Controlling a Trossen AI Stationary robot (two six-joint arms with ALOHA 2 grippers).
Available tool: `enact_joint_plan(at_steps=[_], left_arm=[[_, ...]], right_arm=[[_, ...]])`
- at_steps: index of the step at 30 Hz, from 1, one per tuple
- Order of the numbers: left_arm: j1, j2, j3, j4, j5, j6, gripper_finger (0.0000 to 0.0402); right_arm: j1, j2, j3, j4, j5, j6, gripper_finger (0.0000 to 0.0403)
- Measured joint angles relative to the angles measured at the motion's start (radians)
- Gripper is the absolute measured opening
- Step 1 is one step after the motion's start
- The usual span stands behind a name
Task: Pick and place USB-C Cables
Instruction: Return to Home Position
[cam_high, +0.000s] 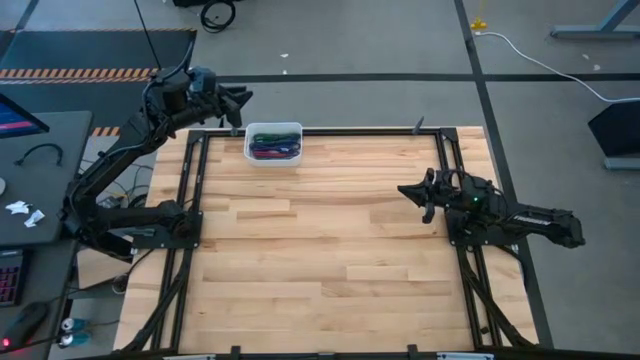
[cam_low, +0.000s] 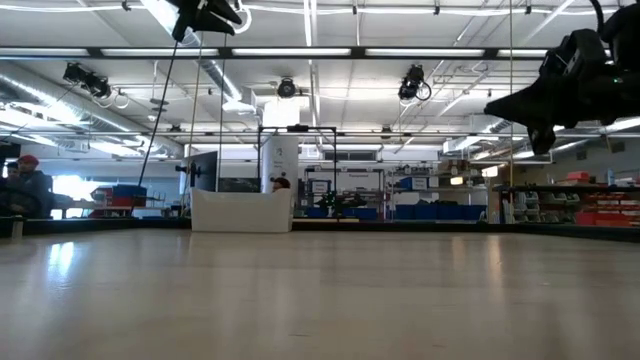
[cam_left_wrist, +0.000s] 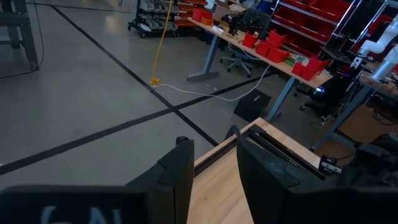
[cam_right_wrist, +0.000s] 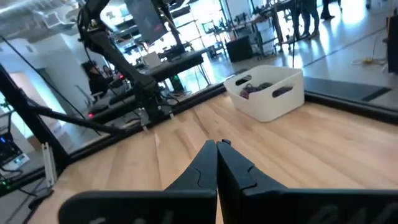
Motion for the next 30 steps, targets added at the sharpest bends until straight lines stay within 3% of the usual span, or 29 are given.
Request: enact_joint_plan(at_steps=[9, 18, 25, 30], left_arm=[[-0.008, 0.0, 0.0, -0.007, 0.0, 0.008, 0.0128], [-0.071, -0.01, 0.0, -0.023, 0.002, 0.095, 0.0125], [-0.256, -0.061, 0.0, -0.059, 0.023, 0.152, 0.0116], [-0.463, -0.115, 0.0, -0.06, -0.078, 0.209, 0.0116]], right_arm=[[0.001, 0.0, 0.0, 0.154, 0.005, -0.003, 0.0001], [0.001, 0.0, 0.0, 0.082, 0.0, 0.04, 0.0018], [0.001, 0.0, 0.0, 0.083, -0.001, 0.058, 0.0017], [0.001, 0.0, 0.0, 0.083, -0.001, 0.058, 0.0018]])
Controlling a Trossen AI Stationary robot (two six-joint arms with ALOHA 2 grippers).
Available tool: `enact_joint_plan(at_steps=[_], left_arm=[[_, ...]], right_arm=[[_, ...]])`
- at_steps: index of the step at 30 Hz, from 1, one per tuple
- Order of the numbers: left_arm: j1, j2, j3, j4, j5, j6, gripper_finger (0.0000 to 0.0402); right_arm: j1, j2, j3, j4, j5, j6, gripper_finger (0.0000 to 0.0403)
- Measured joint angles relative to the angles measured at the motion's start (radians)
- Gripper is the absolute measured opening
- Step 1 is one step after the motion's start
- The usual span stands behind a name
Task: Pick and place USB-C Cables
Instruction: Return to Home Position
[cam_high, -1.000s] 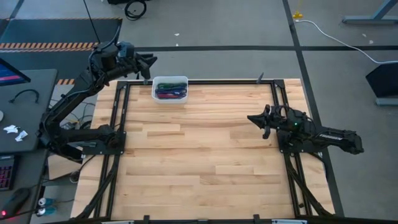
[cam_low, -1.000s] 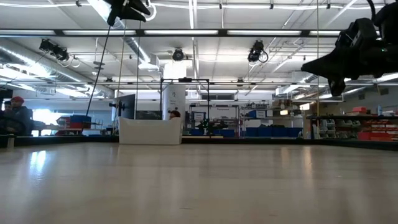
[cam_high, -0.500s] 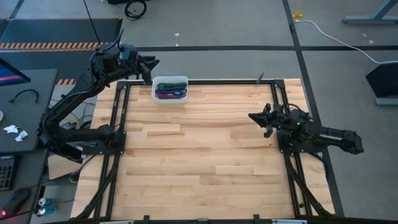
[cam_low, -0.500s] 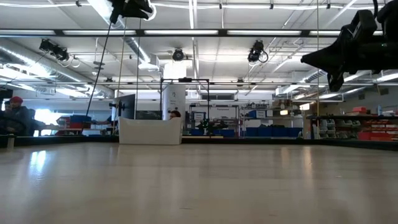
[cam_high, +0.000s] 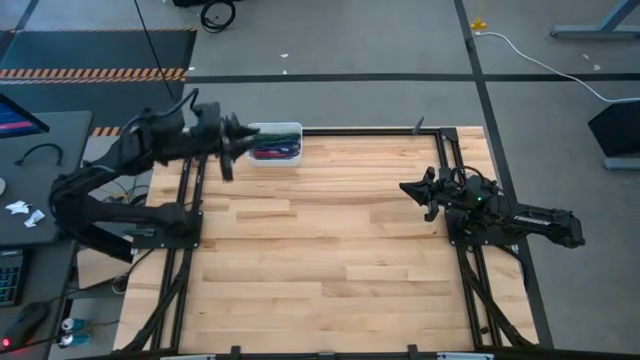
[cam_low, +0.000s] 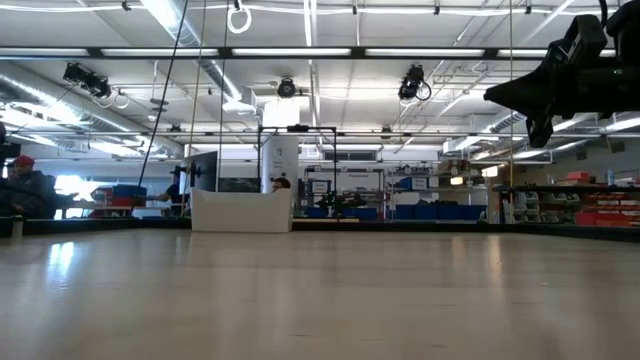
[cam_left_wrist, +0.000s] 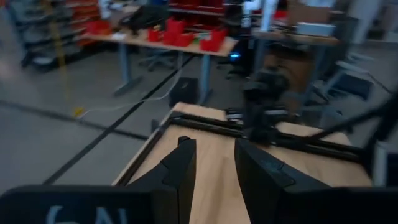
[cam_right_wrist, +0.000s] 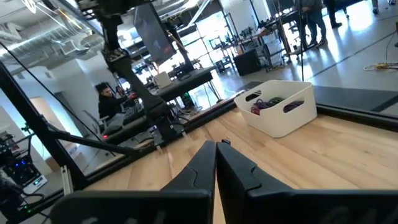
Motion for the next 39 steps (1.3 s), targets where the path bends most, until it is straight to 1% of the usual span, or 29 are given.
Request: enact_joint_plan(at_steps=[3, 7, 9, 12, 13, 15, 17, 20, 22, 24, 26, 29, 31, 32, 34, 39], left_arm=[[-0.116, -0.043, -0.015, 0.0, -0.059, 0.008, 0.0116], [-0.203, -0.077, -0.024, -0.007, -0.062, 0.022, 0.0118], [-0.227, -0.087, -0.026, 0.01, -0.059, 0.004, 0.0119], [-0.244, -0.098, -0.025, 0.099, -0.057, -0.11, 0.0117], [-0.244, -0.098, -0.024, 0.105, -0.058, -0.116, 0.0117], [-0.242, -0.109, -0.023, 0.044, -0.069, -0.063, 0.0117], [-0.24, -0.113, -0.026, -0.029, -0.131, -0.029, 0.0117], [-0.253, -0.14, -0.053, -0.054, -0.213, -0.073, 0.0117], [-0.259, -0.206, -0.131, 0.012, -0.22, -0.073, 0.0117], [-0.274, -0.303, -0.271, 0.139, -0.19, -0.047, 0.0117], [-0.296, -0.414, -0.45, 0.332, -0.163, -0.022, 0.0117], [-0.339, -0.574, -0.722, 0.681, -0.16, 0.005, 0.0117], [-0.367, -0.66, -0.864, 0.846, -0.16, 0.01, 0.0117], [-0.38, -0.694, -0.921, 0.891, -0.161, 0.008, 0.0117], [-0.403, -0.757, -1.011, 0.929, -0.167, 0.002, 0.0117], [-0.43, -0.934, -1.15, 0.975, -0.17, 0.009, 0.0117]], right_arm=[[0.0, 0.0, 0.0, 0.0, 0.0, 0.0, 0.0018], [0.0, 0.0, 0.0, 0.0, 0.0, 0.0, 0.0018], [0.0, 0.0, 0.0, 0.0, 0.0, 0.0, 0.0018], [0.0, 0.0, 0.0, 0.0, -0.001, 0.0, 0.0019], [0.0, 0.0, 0.0, 0.0, -0.001, 0.0, 0.0019], [0.0, 0.0, 0.0, 0.0, -0.002, 0.0, 0.0019], [0.0, 0.0, 0.0, 0.0, -0.002, 0.0, 0.0019], [0.0, 0.0, 0.0, 0.0, -0.002, 0.0, 0.0019], [0.0, 0.0, 0.0, 0.0, -0.002, 0.0, 0.0019], [0.0, 0.0, 0.0, 0.001, -0.002, 0.0, 0.0019], [0.0, 0.0, 0.0, 0.001, -0.002, 0.0, 0.0019], [0.0, 0.0, 0.0, 0.001, -0.002, 0.0, 0.0019], [0.0, 0.0, 0.0, 0.001, -0.002, 0.0, 0.0019], [0.0, 0.0, 0.0, 0.001, -0.002, 0.0, 0.0019], [0.0, 0.0, 0.0, 0.001, -0.002, 0.0, 0.0019], [0.0, 0.0, 0.0, 0.001, -0.002, 0.0, 0.0019]])
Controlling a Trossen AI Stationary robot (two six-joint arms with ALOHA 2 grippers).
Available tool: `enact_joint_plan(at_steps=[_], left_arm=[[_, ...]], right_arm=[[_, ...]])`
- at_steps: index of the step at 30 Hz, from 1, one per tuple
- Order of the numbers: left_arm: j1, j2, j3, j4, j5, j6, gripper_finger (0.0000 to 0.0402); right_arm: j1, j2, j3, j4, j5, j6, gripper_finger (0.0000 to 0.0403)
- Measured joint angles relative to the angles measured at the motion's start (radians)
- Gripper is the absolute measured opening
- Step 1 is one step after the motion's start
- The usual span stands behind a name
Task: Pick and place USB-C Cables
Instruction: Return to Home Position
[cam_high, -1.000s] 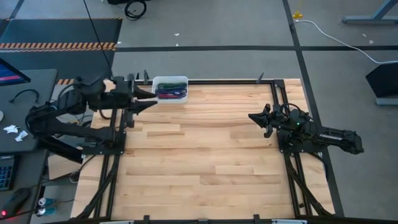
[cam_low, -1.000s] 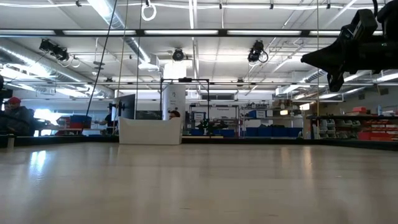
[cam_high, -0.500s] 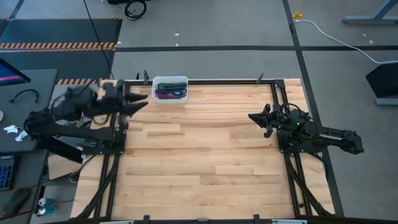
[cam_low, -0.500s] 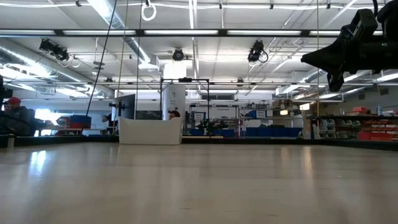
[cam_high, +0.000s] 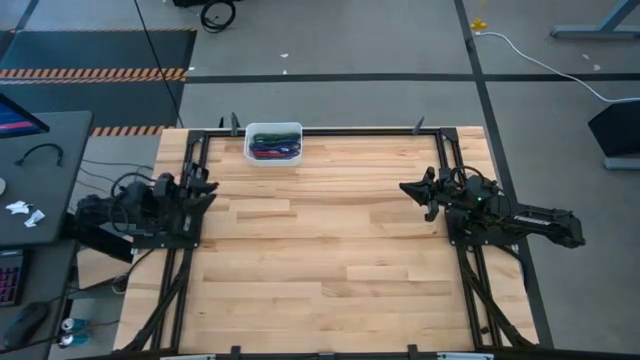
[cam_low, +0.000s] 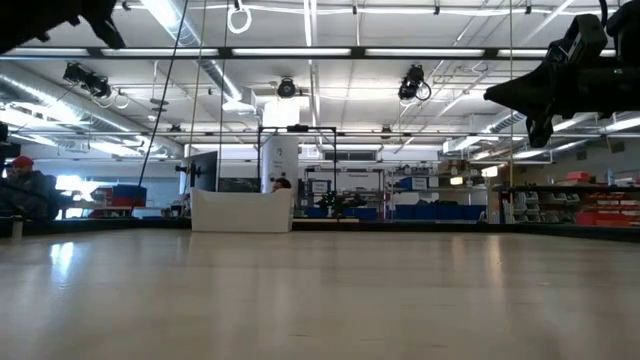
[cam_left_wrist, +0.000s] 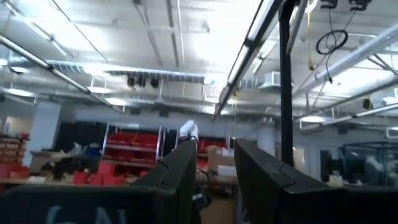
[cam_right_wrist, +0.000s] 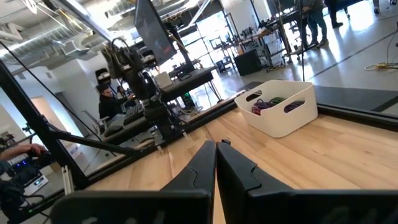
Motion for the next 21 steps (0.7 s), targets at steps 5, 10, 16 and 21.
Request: enact_joint_plan(at_steps=[5, 10, 16, 21], left_arm=[[-0.026, -0.002, -0.08, 0.043, -0.008, 0.026, 0.0117], [-0.071, -0.002, -0.095, -0.101, -0.014, 0.026, 0.0117], [-0.091, -0.002, -0.095, -0.388, -0.017, -0.002, 0.0117], [-0.09, -0.002, -0.095, -0.472, -0.006, -0.067, 0.0117]], right_arm=[[0.0, 0.0, 0.0, 0.005, 0.002, 0.0, 0.0019], [0.0, 0.002, 0.0, 0.008, 0.006, 0.0, 0.0019], [0.0, 0.002, 0.0, 0.014, 0.005, 0.0, 0.0019], [0.0, 0.002, 0.0, 0.014, 0.005, 0.0, 0.0019]])
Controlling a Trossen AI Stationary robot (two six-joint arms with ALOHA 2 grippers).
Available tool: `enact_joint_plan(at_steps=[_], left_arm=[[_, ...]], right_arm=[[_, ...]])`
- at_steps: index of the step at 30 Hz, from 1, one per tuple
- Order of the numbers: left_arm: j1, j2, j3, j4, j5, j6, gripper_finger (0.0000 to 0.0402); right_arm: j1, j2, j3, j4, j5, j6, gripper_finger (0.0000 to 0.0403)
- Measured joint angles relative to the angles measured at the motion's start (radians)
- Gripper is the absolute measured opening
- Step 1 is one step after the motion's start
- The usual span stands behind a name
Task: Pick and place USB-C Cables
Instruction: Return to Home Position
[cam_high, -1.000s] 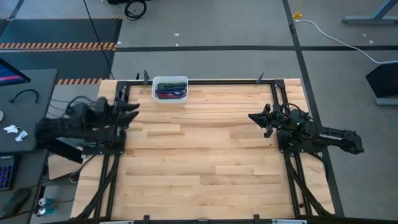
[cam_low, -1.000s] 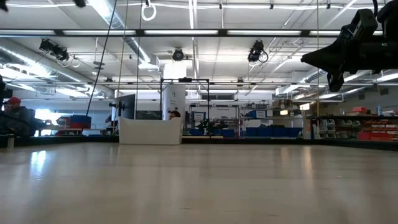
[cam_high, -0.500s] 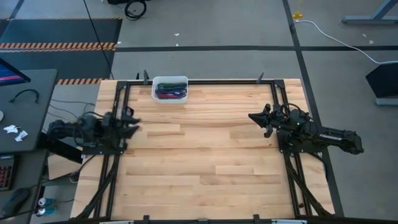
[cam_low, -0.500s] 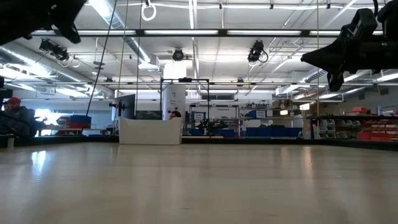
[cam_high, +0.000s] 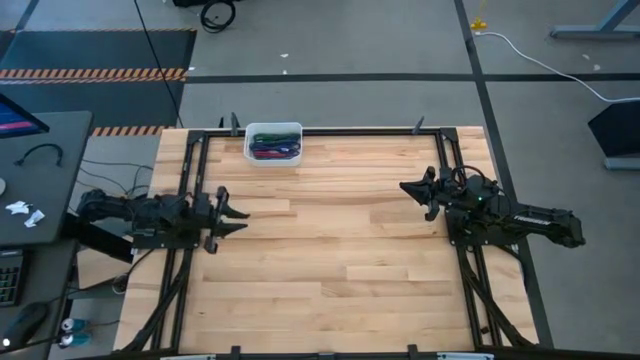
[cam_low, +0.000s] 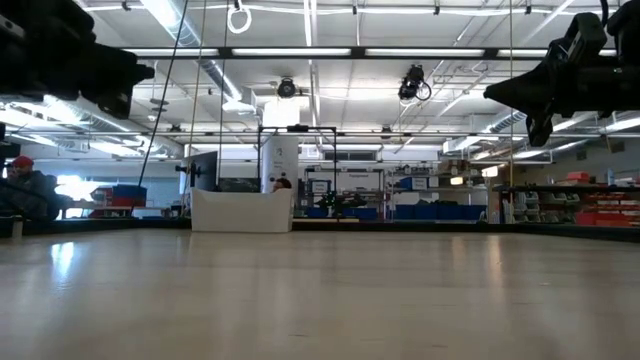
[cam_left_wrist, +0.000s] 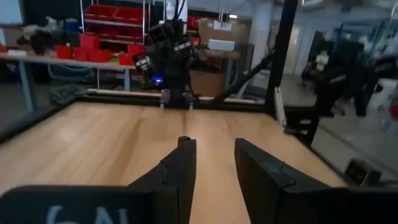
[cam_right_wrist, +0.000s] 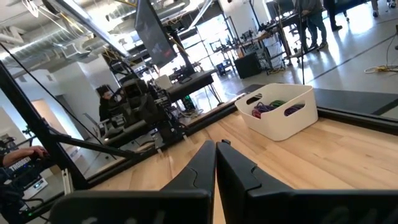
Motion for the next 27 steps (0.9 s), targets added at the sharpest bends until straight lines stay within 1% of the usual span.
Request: enact_joint_plan(at_steps=[4, 7, 9, 12, 21, 24, 27], left_arm=[[0.0, 0.0, 0.0, -0.002, 0.001, 0.167, 0.0117], [-0.006, 0.0, -0.001, 0.025, -0.003, 0.201, 0.0117], [-0.016, 0.0, -0.001, 0.077, -0.003, 0.191, 0.0117], [-0.023, 0.013, -0.001, 0.109, -0.003, 0.19, 0.0117], [-0.022, 0.015, -0.001, 0.094, -0.003, 0.189, 0.0117], [-0.015, 0.018, -0.002, 0.093, 0.0, 0.122, 0.0117], [0.017, 0.019, -0.002, 0.044, -0.002, 0.027, 0.0117]], right_arm=[[0.0, 0.0, 0.0, 0.0, 0.0, 0.0, 0.0019], [0.0, 0.0, 0.0, 0.003, 0.0, 0.0, 0.0019], [0.0, 0.0, 0.0, 0.006, 0.0, 0.0, 0.0019], [0.0, 0.0, 0.0, 0.008, 0.0, 0.0, 0.0019], [0.0, 0.0, 0.0, 0.008, 0.0, 0.0, 0.0019], [0.0, 0.0, 0.0, 0.008, -0.001, 0.0, 0.0019], [0.0, 0.0, 0.0, 0.008, -0.001, 0.0, 0.0019]])
